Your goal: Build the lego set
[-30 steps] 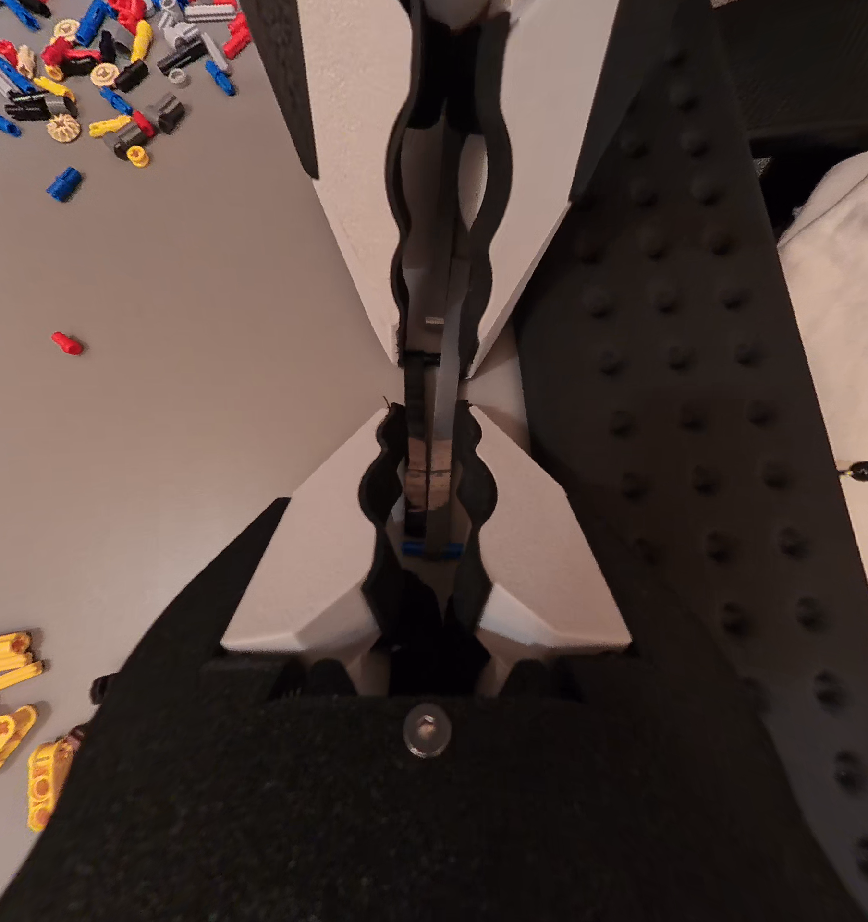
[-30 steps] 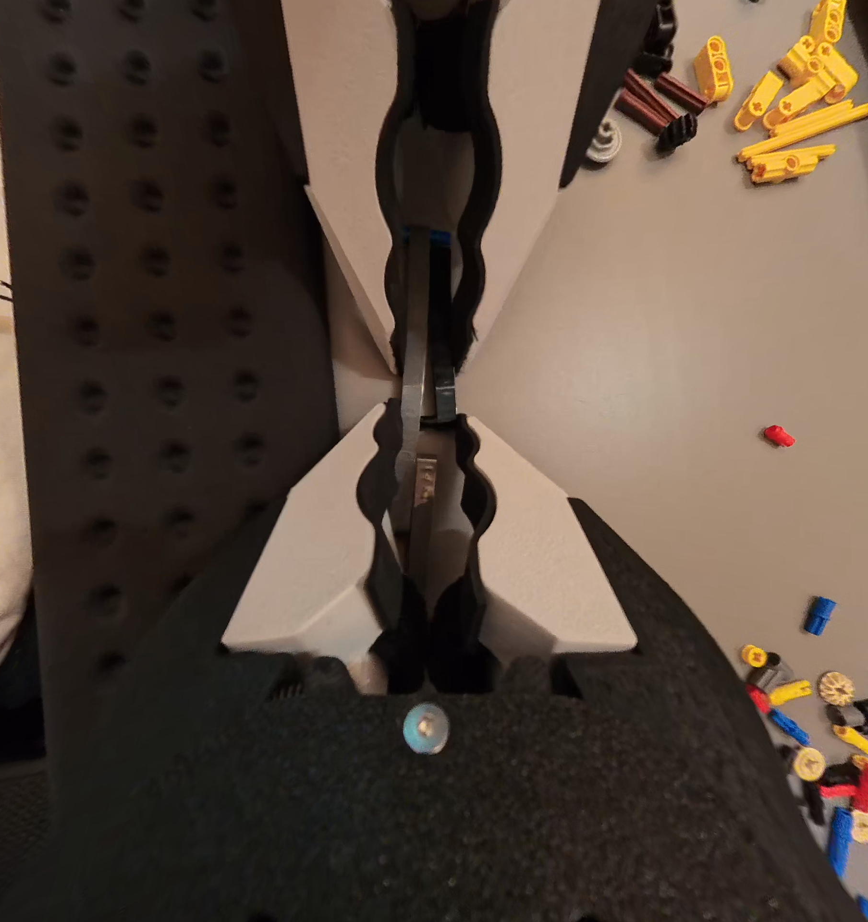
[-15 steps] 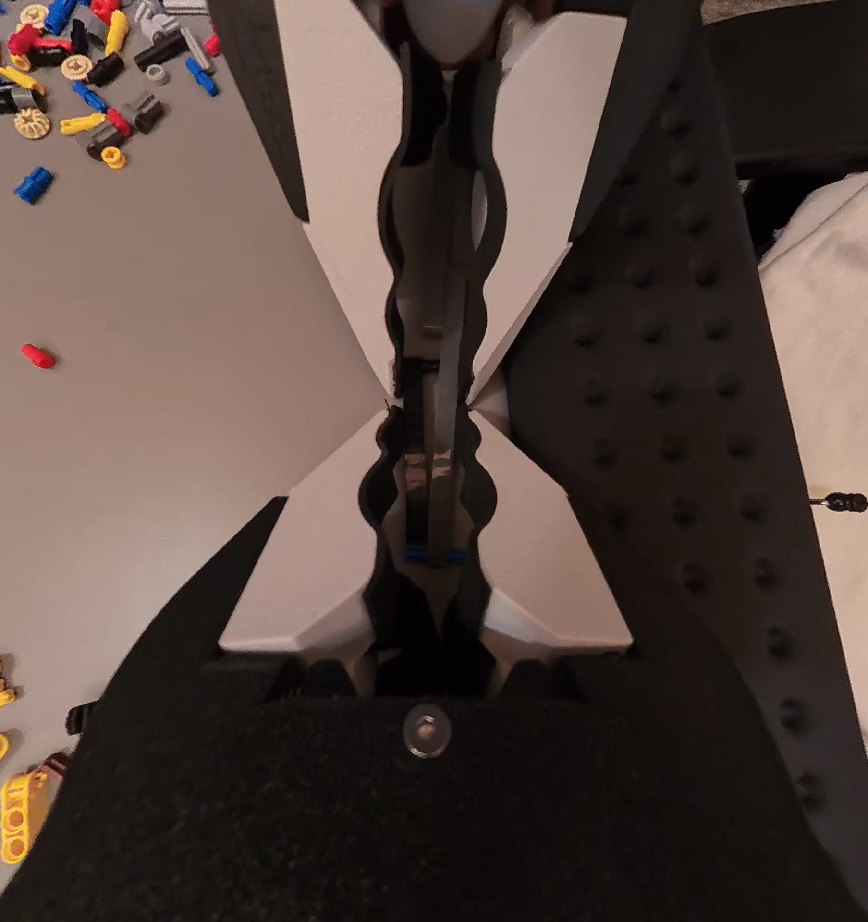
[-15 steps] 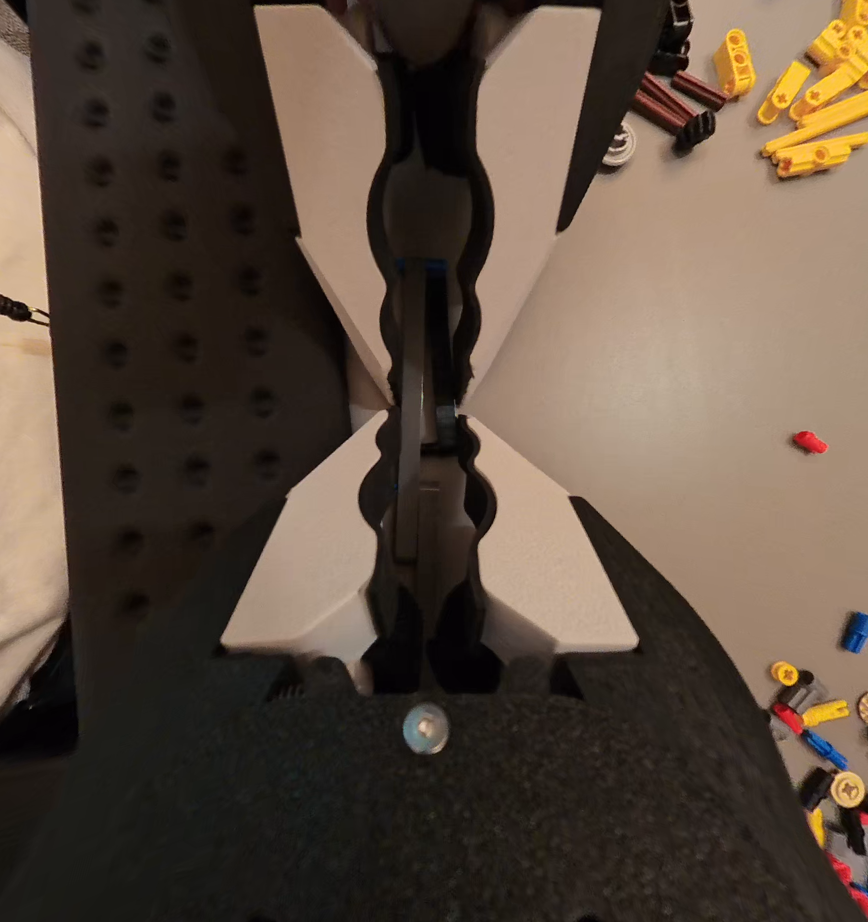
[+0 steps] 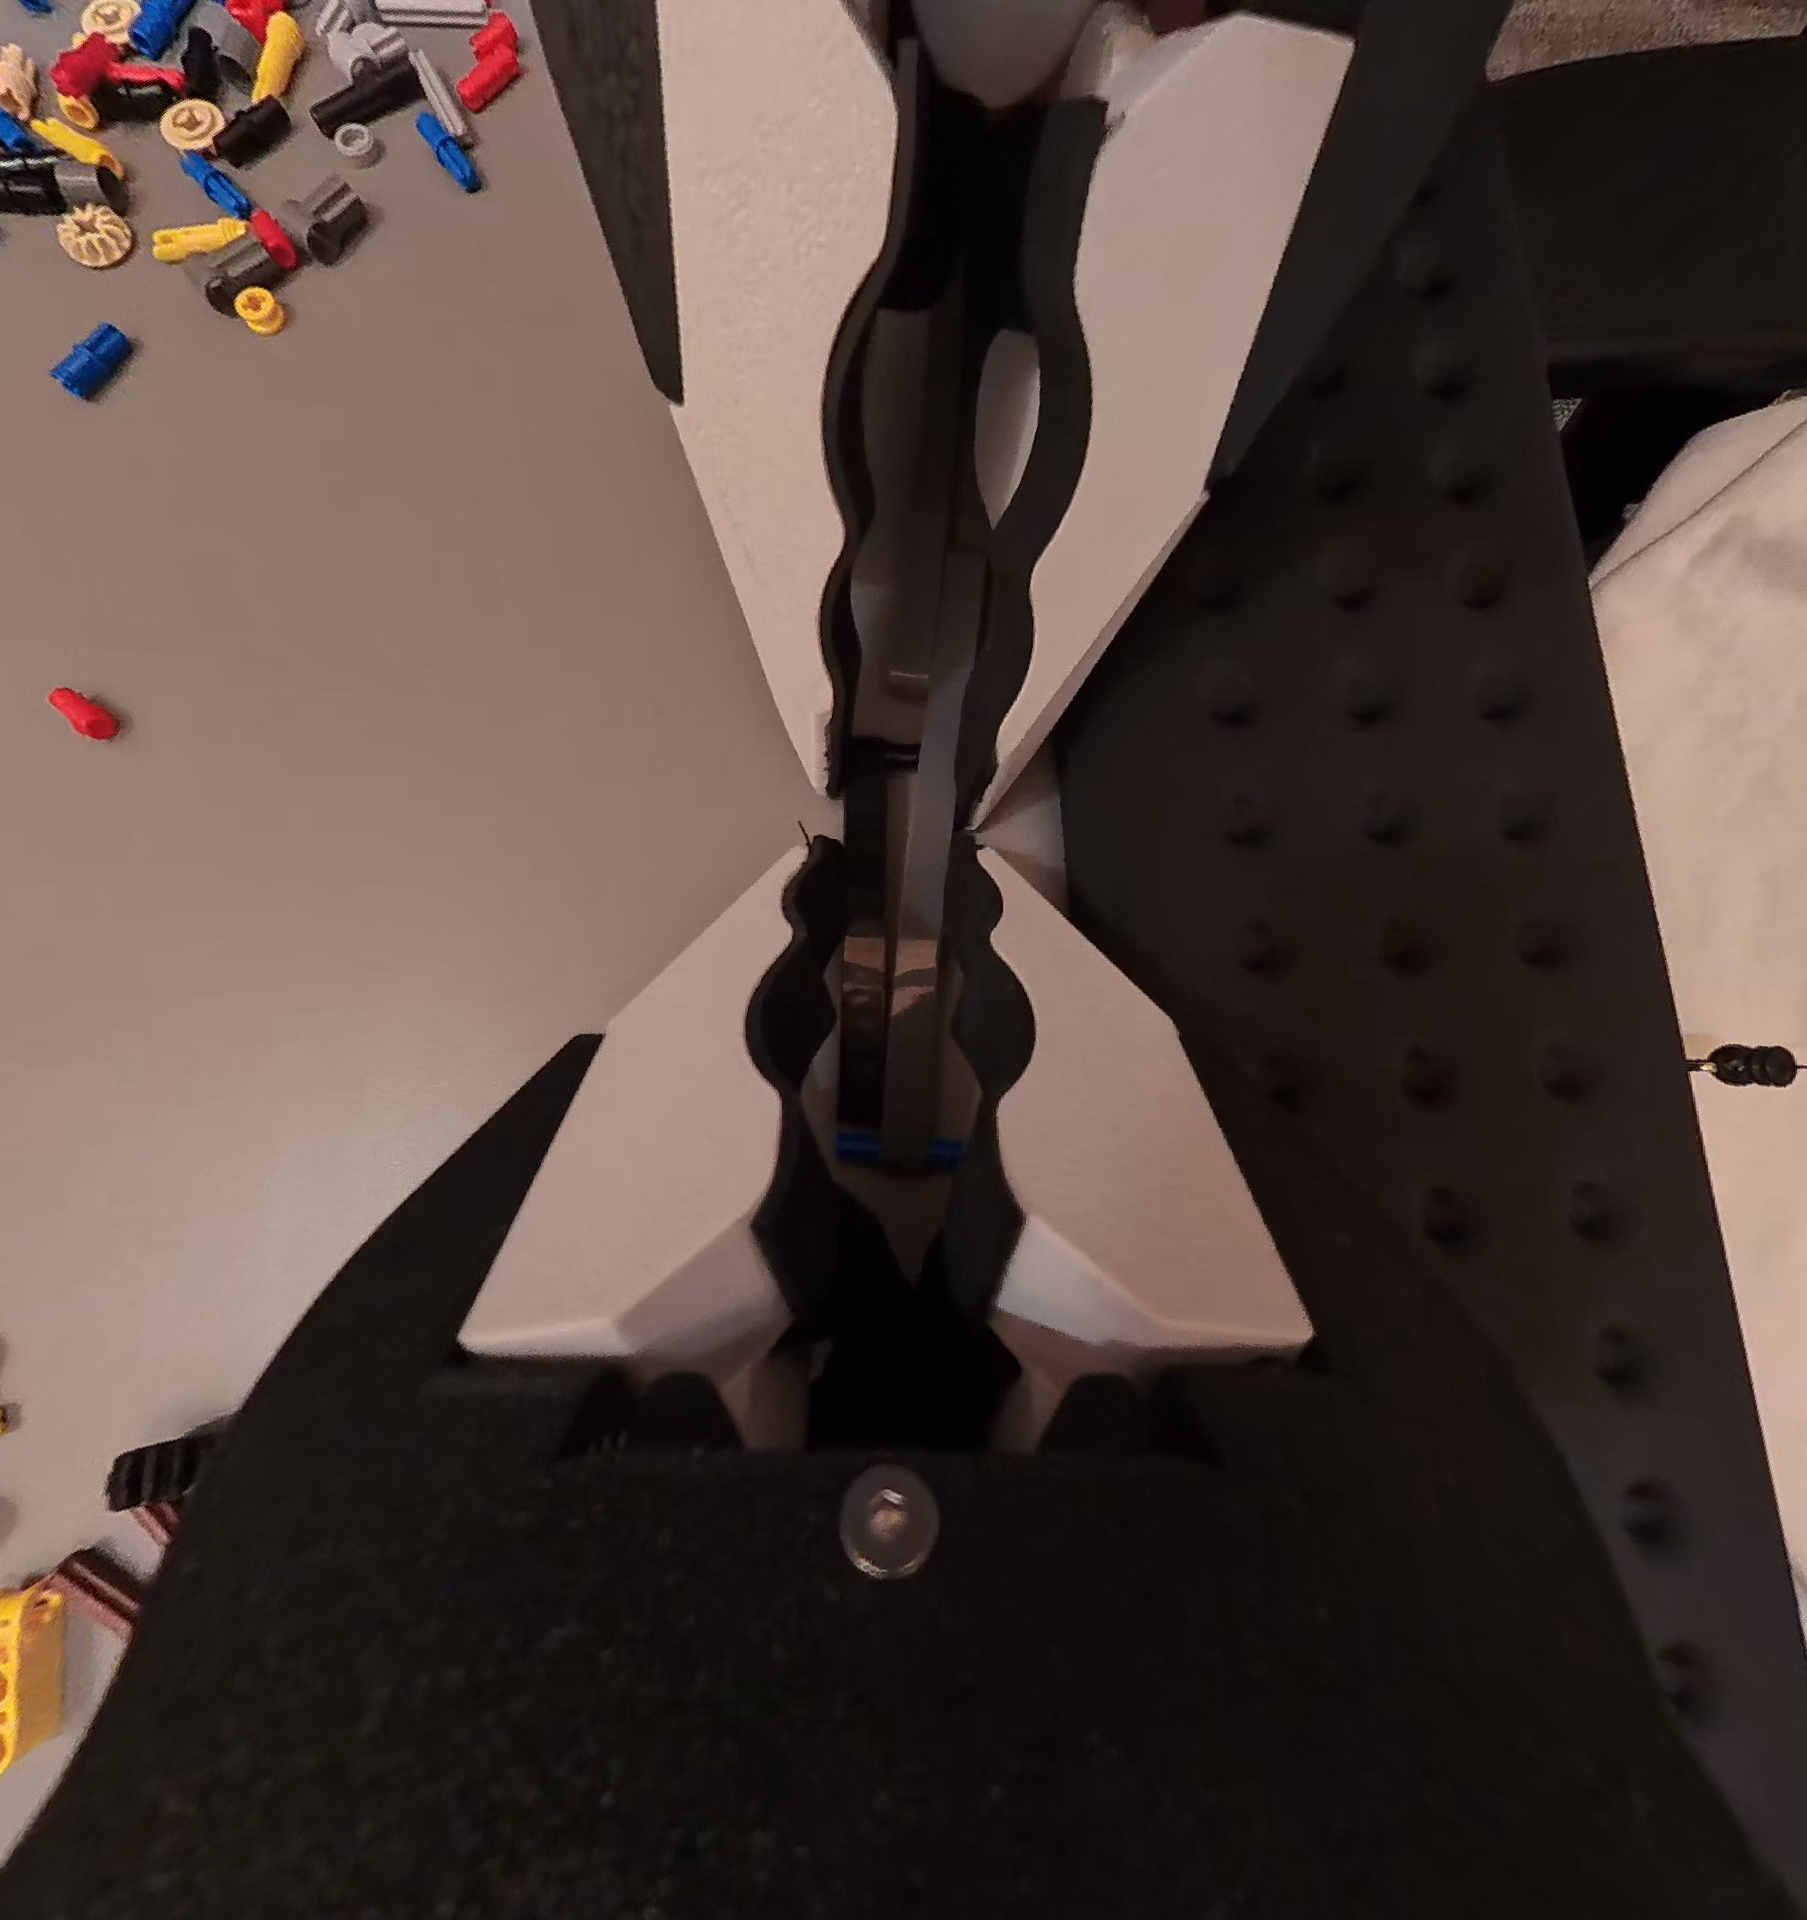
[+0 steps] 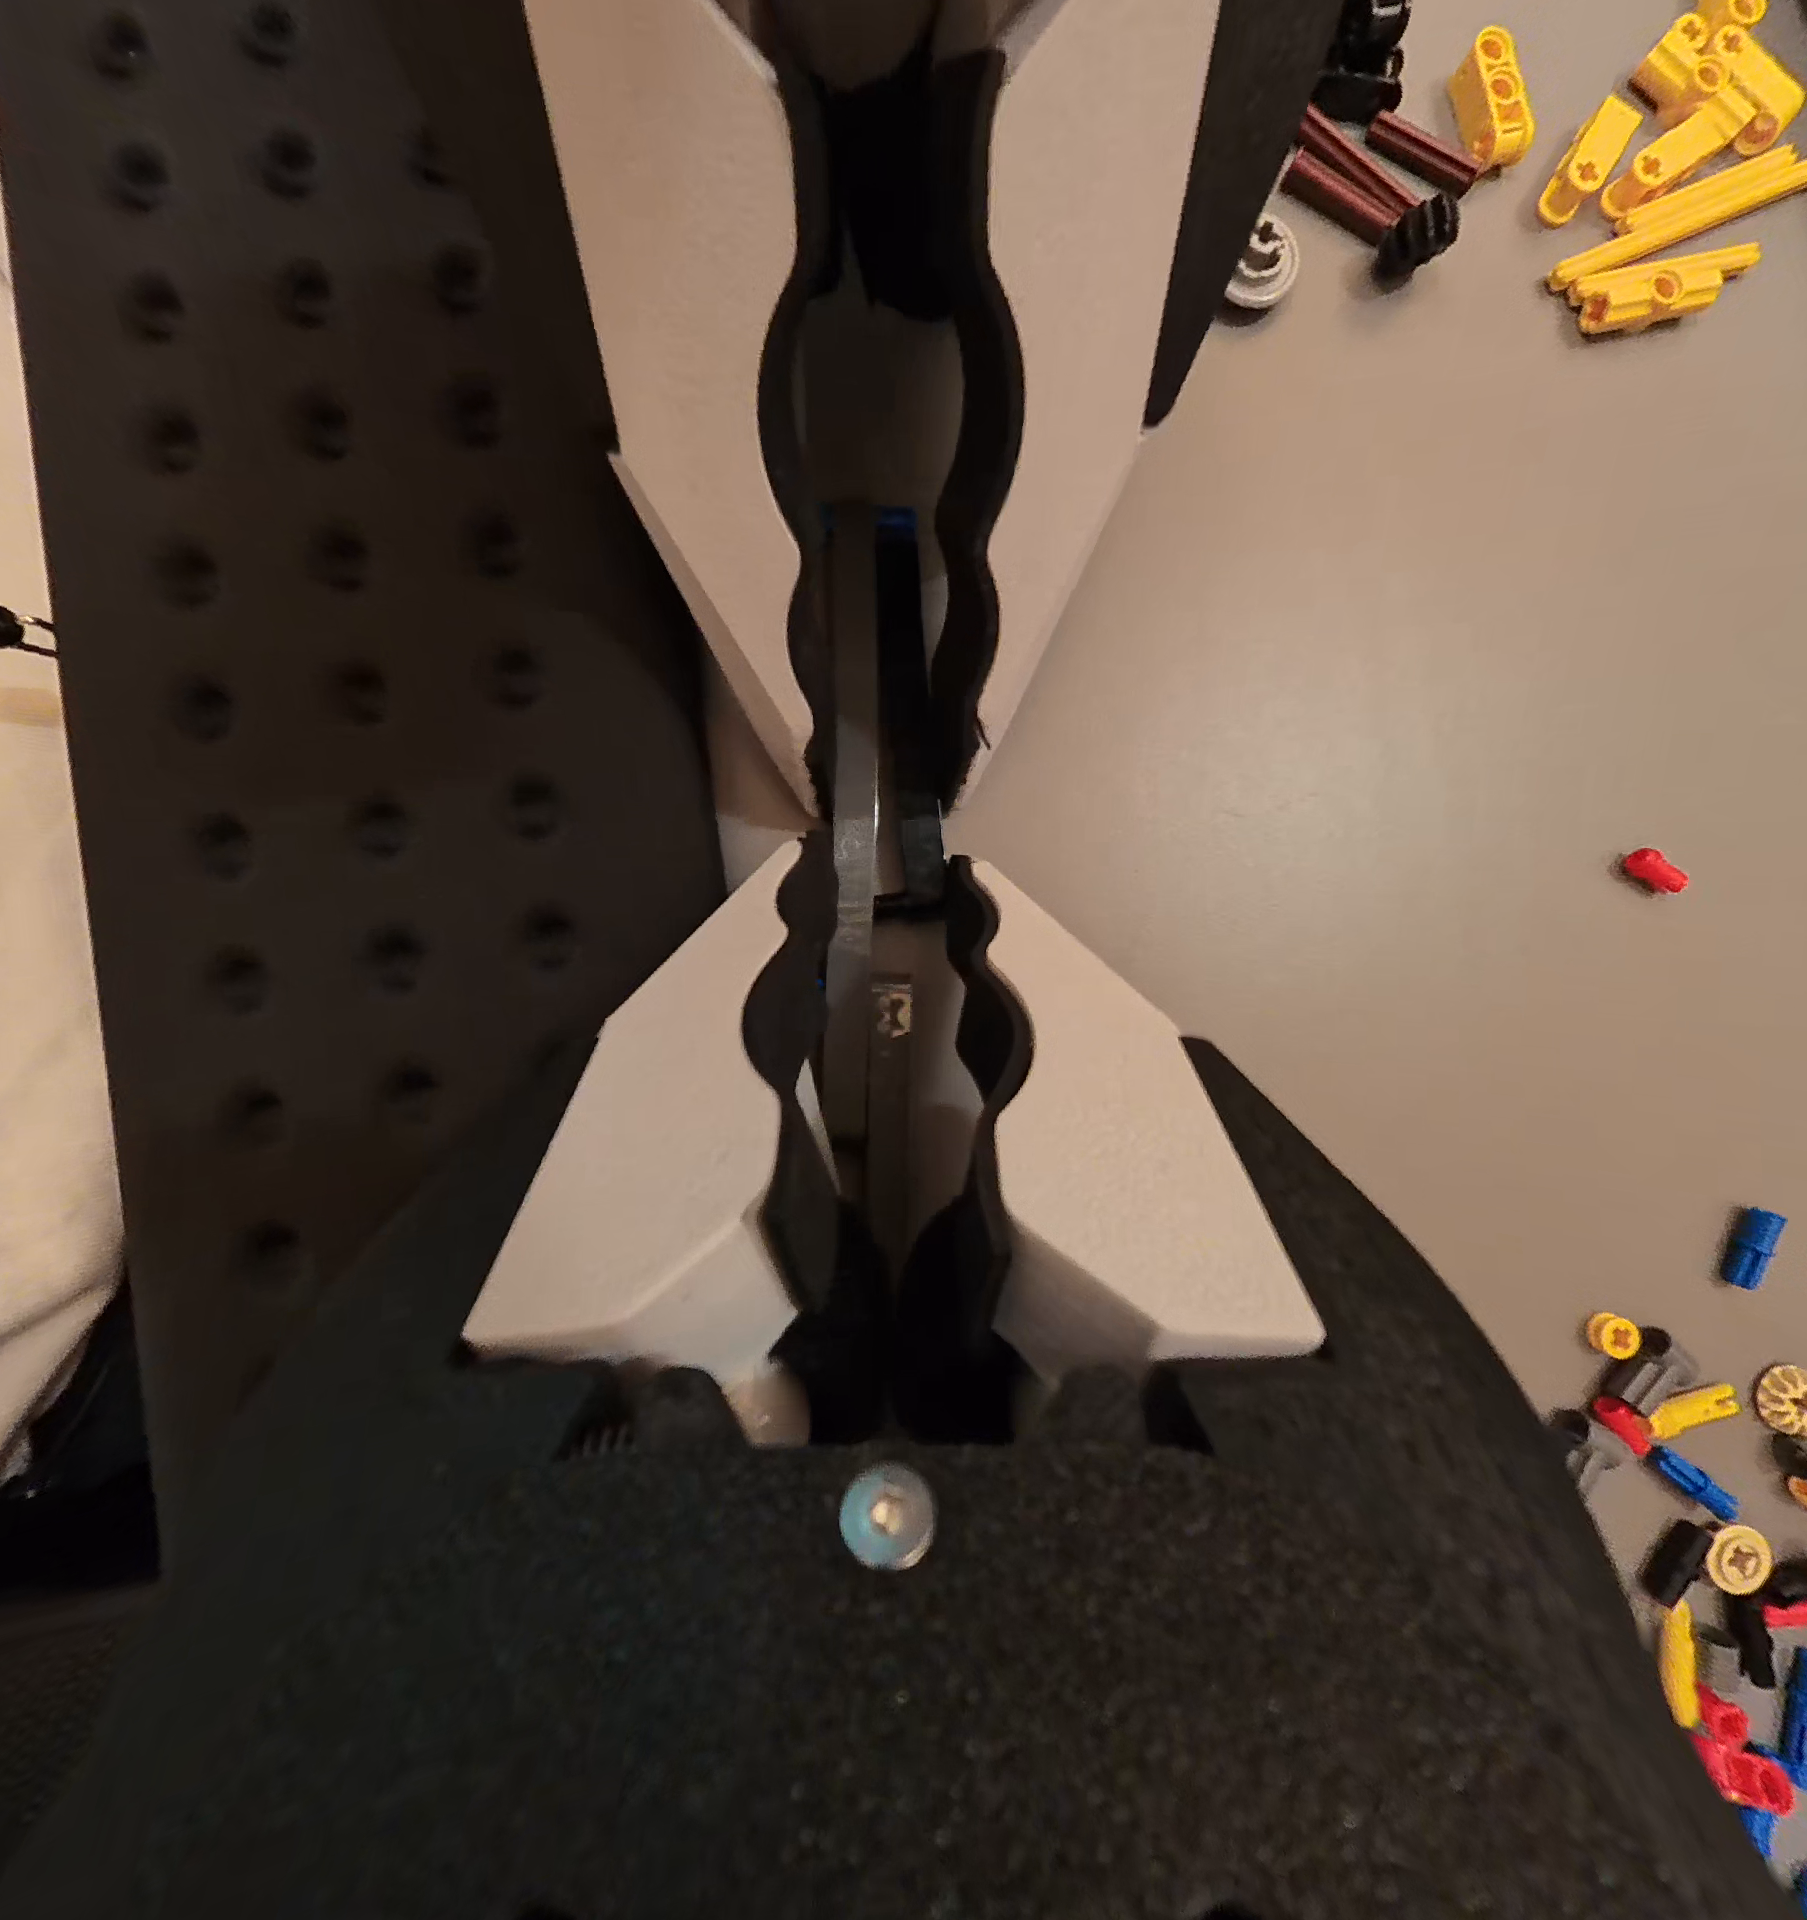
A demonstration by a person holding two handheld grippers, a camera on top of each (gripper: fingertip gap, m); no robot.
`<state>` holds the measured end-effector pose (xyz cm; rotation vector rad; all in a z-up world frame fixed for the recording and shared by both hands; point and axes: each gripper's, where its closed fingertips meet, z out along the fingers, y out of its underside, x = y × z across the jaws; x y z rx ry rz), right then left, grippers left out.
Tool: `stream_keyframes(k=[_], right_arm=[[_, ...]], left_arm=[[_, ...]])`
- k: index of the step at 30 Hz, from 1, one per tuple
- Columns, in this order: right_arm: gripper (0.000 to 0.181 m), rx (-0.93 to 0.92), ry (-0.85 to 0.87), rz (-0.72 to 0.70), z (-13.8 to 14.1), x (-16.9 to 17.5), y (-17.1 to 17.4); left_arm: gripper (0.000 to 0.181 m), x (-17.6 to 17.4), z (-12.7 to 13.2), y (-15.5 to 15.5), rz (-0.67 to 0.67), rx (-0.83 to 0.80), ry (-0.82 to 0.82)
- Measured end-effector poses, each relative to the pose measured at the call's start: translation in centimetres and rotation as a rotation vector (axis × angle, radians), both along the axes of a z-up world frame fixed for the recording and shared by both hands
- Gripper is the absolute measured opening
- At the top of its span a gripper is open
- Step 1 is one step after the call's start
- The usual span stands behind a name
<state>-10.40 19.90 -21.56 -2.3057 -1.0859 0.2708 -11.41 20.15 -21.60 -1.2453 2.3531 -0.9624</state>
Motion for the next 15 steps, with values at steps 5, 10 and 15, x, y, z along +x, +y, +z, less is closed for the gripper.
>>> stream_keyframes(k=[5, 10, 15], right_arm=[[0.021, 0.004, -0.005, -0.007, 0.0, 0.0, 0.0], [0.021, 0.119, -0.011, 0.006, 0.3, 0.2, 0.7], [0.022, 0.381, -0.146, -0.072, 3.0, 1.9, 2.6]], left_arm=[[0.017, 0.0, 0.0, 0.0, -0.017, 0.017, 0.006], [0.02, 0.3, 0.3, 0.5, 0.029, 0.003, -0.023], [0.052, 0.5, 4.9, 5.6, 0.309, -0.191, -0.145]])
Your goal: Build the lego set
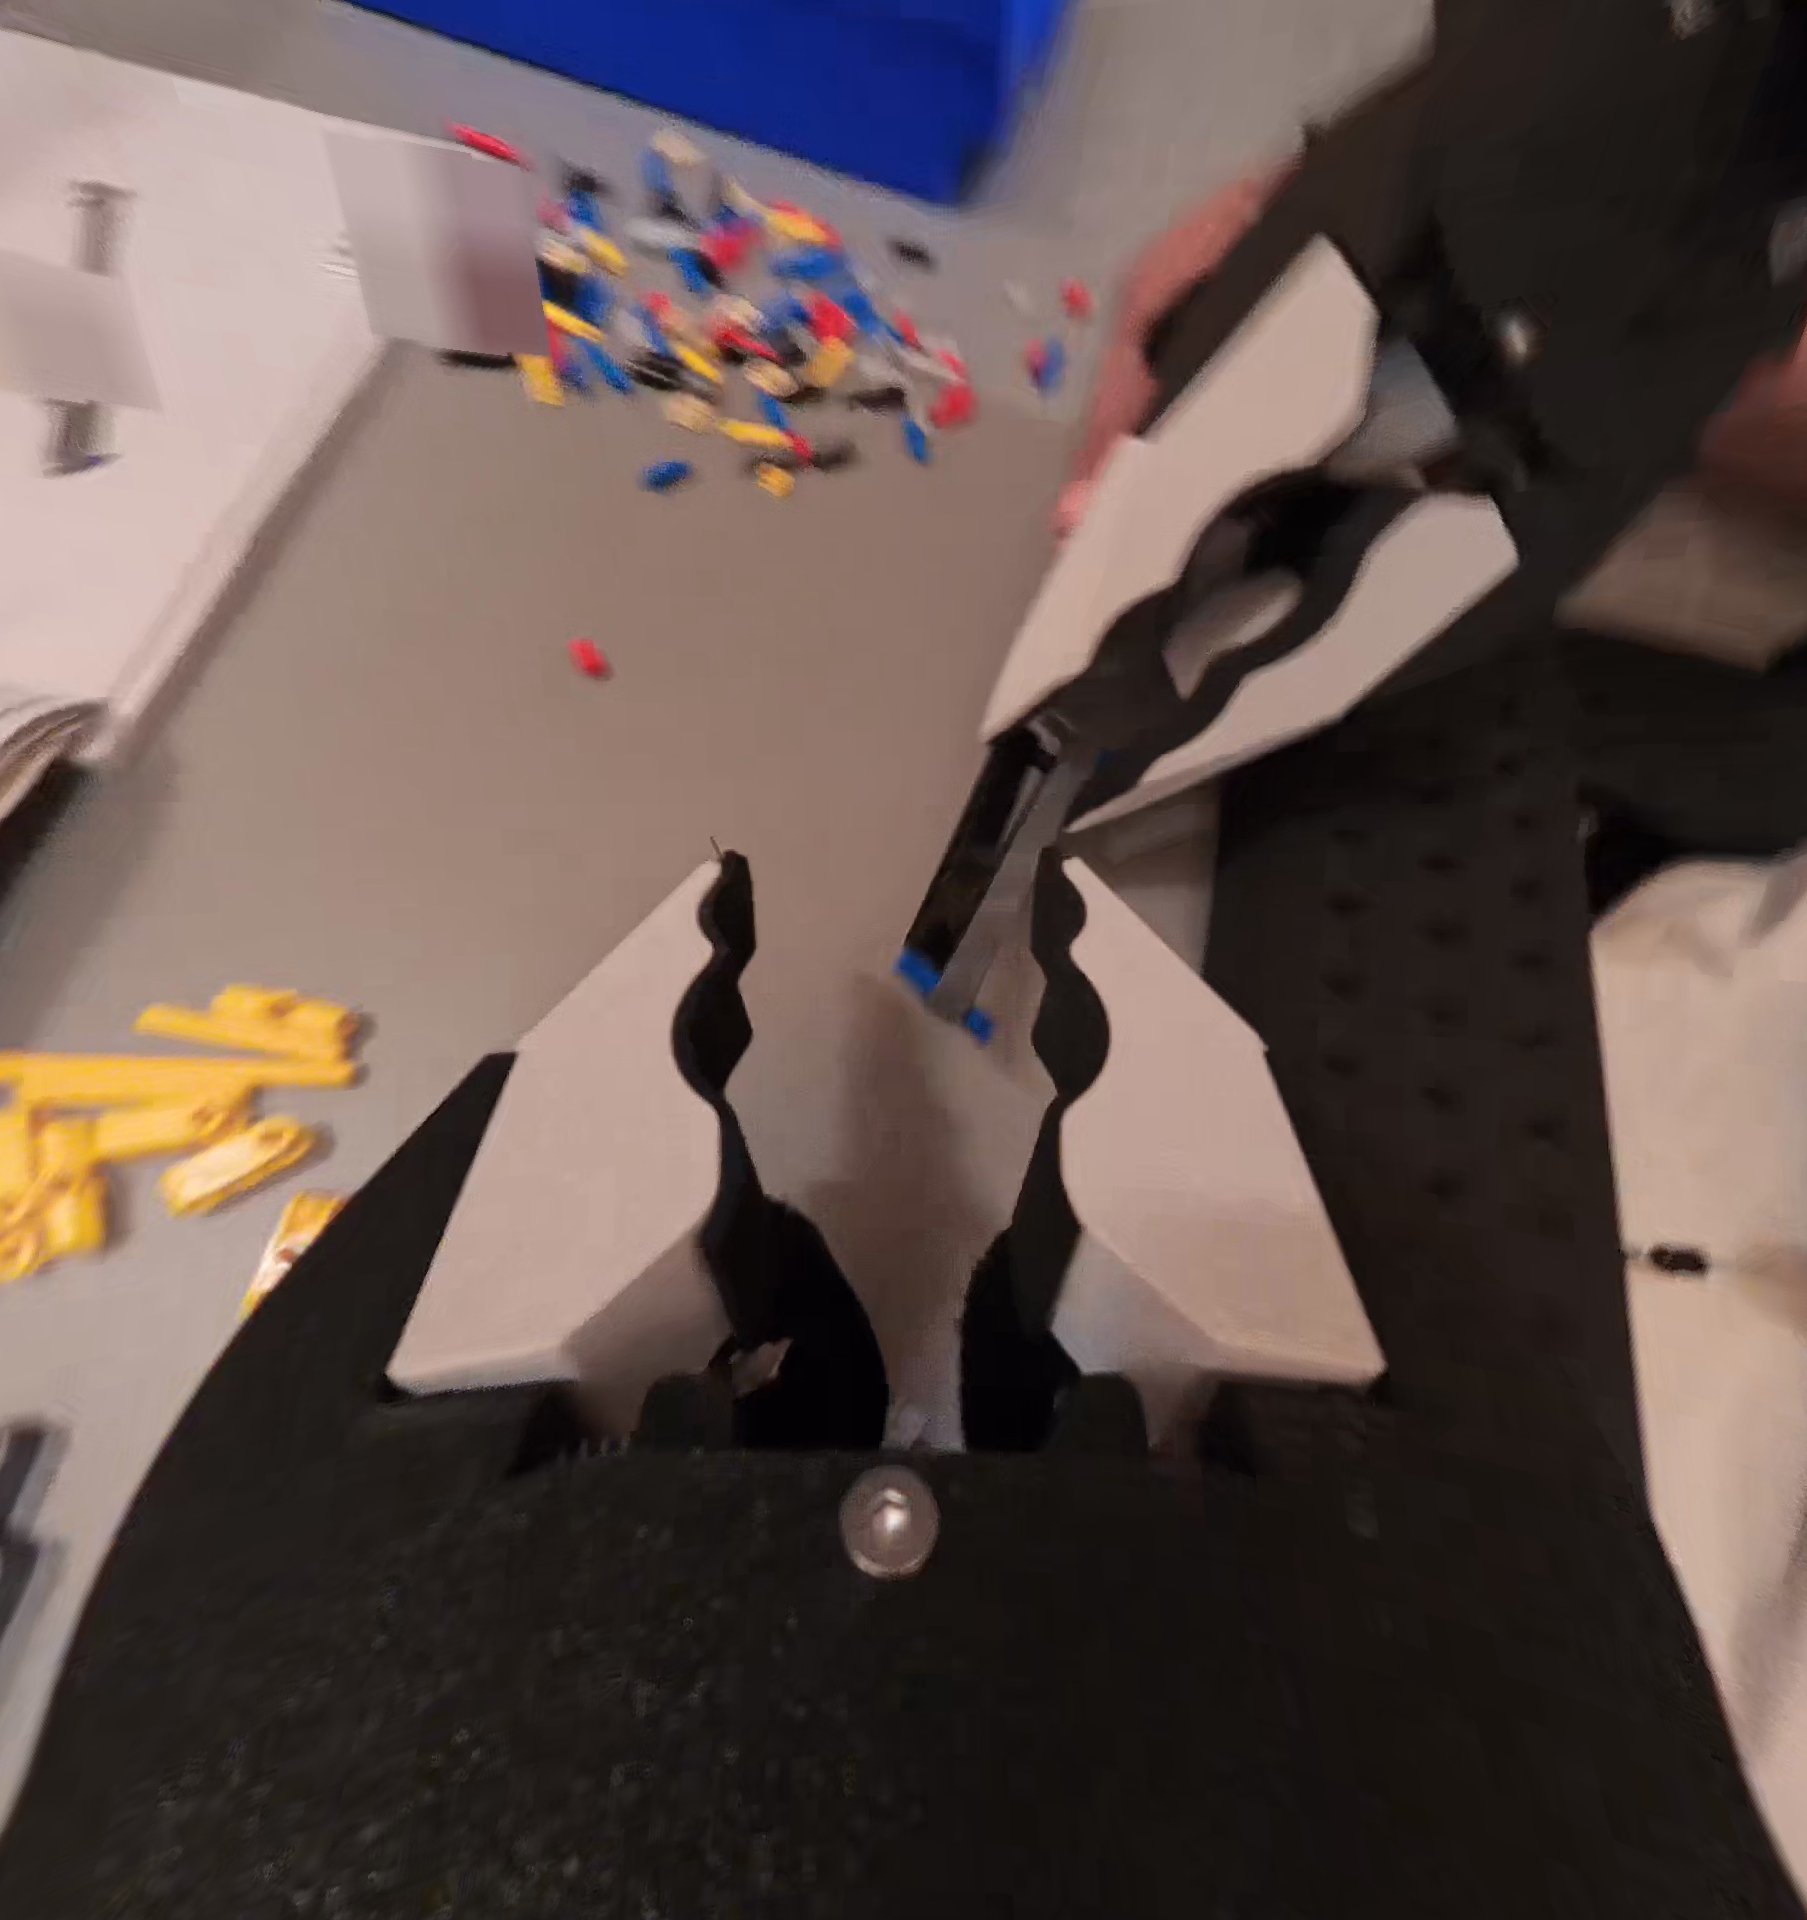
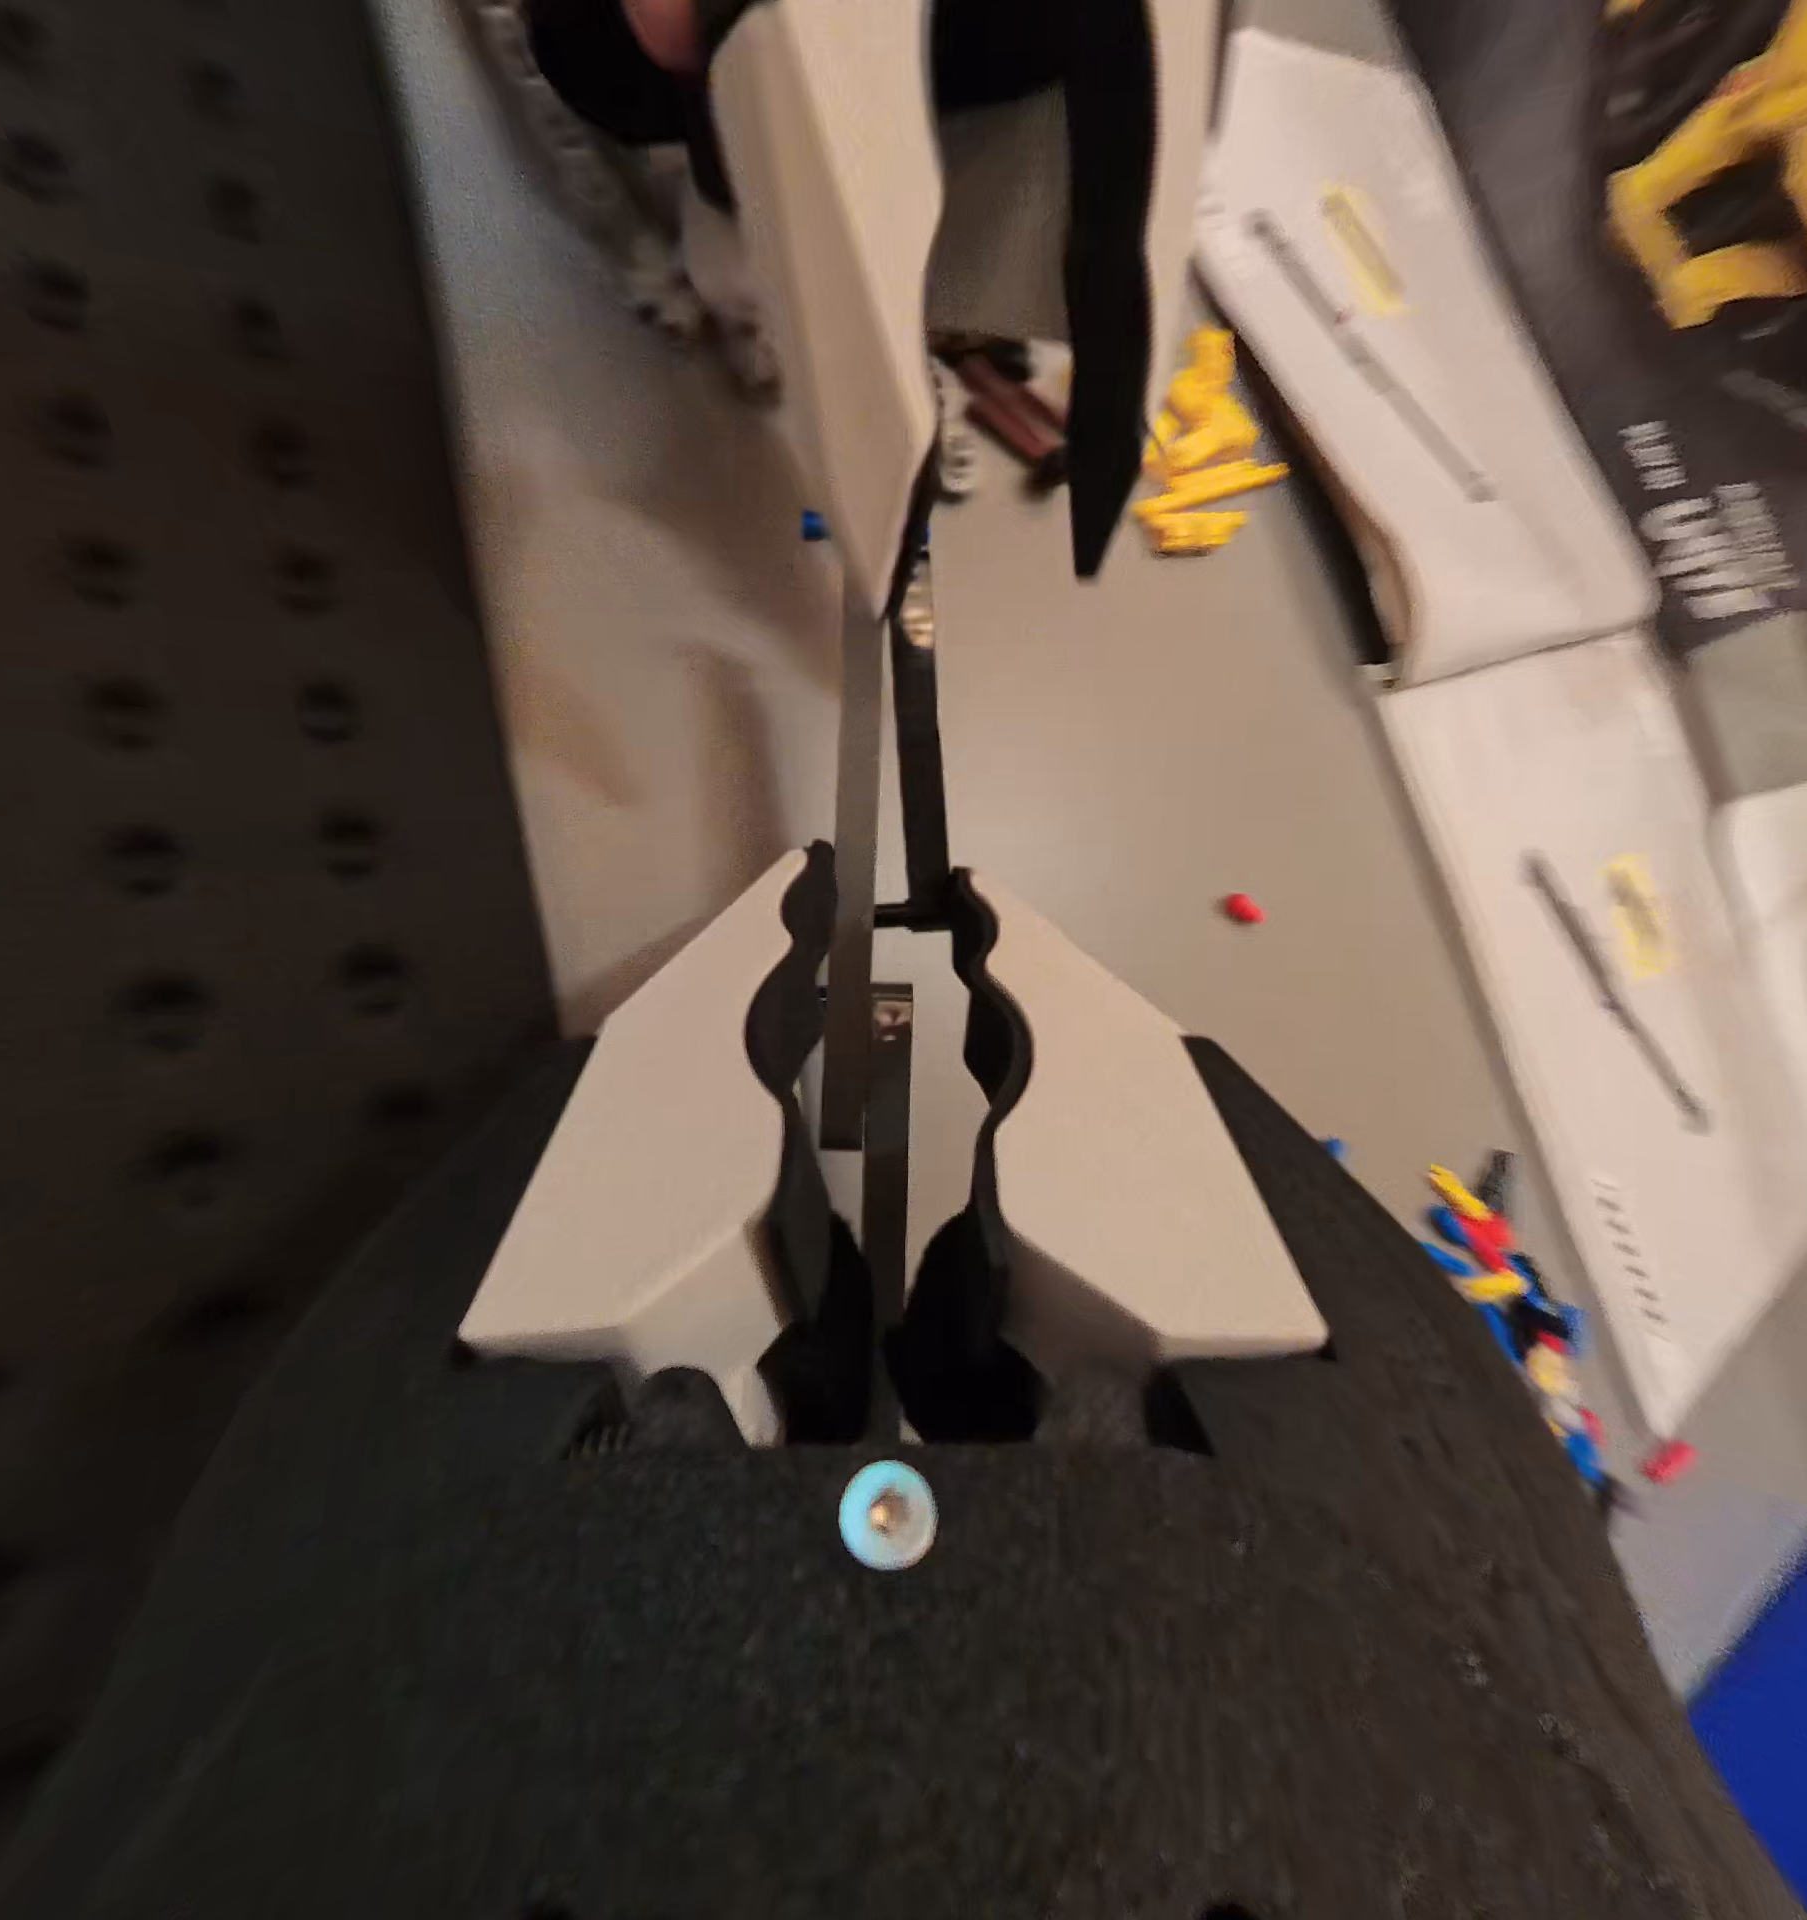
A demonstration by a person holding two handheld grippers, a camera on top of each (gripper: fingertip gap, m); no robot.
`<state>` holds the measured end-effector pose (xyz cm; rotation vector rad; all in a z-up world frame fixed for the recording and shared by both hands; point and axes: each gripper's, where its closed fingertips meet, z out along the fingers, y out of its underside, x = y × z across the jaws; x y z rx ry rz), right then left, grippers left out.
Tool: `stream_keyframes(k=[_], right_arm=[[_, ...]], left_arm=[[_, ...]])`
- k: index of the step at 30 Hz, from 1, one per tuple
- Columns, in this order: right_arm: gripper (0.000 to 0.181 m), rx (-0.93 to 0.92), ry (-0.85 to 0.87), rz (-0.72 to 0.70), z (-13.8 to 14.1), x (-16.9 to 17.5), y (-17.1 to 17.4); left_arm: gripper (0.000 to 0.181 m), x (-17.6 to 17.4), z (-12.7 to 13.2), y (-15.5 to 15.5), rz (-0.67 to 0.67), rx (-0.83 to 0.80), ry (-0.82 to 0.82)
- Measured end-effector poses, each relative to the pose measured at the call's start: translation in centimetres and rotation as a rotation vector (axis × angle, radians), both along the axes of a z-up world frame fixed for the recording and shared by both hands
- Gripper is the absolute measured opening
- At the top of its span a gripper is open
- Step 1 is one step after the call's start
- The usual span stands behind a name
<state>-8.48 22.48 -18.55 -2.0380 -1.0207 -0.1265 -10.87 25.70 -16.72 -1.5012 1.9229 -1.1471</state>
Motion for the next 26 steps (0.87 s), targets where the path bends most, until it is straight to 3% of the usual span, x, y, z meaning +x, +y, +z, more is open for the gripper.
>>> stream_keyframes(k=[2, 6, 8, 12, 14, 17, 20, 22, 26], right_arm=[[0.022, 0.089, -0.01, -0.062, 1.5, 0.9, 0.7], [0.022, 0.187, -0.037, -0.12, 3.5, 1.1, 1.8], [0.022, 0.205, -0.053, -0.097, 3.8, 0.4, 1.9], [0.023, 0.199, -0.04, -0.124, 3.5, 0.6, 2.1], [0.03, 0.085, 0.127, -0.097, 3.4, -0.7, 1.7], [0.038, 0.011, 0.459, -0.006, 6.3, -2.5, 1.9], [0.029, -0.198, 0.561, 0.094, 4.8, -3.4, 1.8], [0.013, -0.284, 0.602, 0.192, 4.0, -4.4, 1.1], [0.008, -0.234, 0.66, 0.234, 4.3, -4.5, 1.6]], left_arm=[[0.051, -0.4, 1.3, 1.2, 0.051, -0.164, -0.046], [0.022, -0.7, 3.3, -0.1, -0.014, -0.434, -0.107], [0.008, -0.4, 3.6, -0.1, -0.014, -0.43, -0.127], [0.007, -0.4, 3.2, -0.2, -0.019, -0.398, -0.122], [0.006, -0.8, 2.6, -0.6, -0.055, -0.366, -0.111], [0.006, -1.3, 2.4, -1.7, -0.138, -0.271, -0.134], [0.007, -1.6, 2.1, -2.8, -0.203, -0.189, -0.155], [0.007, -1.6, 1.5, -2.9, -0.209, -0.164, -0.134], [0.006, -1.7, 1.7, -2.6, -0.204, -0.177, -0.138]])
